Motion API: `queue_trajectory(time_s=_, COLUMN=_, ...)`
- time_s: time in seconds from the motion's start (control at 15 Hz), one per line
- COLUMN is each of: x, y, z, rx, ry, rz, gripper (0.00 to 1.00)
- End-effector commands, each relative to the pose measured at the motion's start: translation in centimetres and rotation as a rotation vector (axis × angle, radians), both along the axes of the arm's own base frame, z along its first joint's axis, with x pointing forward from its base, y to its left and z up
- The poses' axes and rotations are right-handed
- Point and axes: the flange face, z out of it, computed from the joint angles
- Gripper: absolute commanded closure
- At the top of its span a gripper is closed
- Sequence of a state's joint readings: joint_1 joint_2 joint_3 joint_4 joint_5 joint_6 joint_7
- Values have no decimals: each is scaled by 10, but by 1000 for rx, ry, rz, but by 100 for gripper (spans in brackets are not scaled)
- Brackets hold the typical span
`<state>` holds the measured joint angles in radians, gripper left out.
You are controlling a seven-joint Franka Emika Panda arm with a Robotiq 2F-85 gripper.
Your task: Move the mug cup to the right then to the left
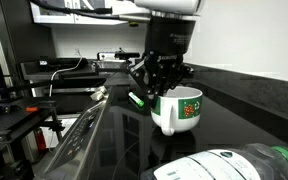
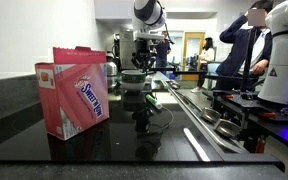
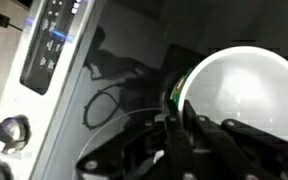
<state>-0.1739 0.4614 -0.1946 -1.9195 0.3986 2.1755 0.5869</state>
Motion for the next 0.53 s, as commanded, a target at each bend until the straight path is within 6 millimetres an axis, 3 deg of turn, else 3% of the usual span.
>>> queue_trajectory(time_s=0.0, x=-11, y=19, z=13, rx=-19, ry=-50, rz=78, gripper=97)
queue_trajectory(time_s=0.47, x=-6, y=95, z=19, rx=-113, ry=-24, rz=363, gripper=97)
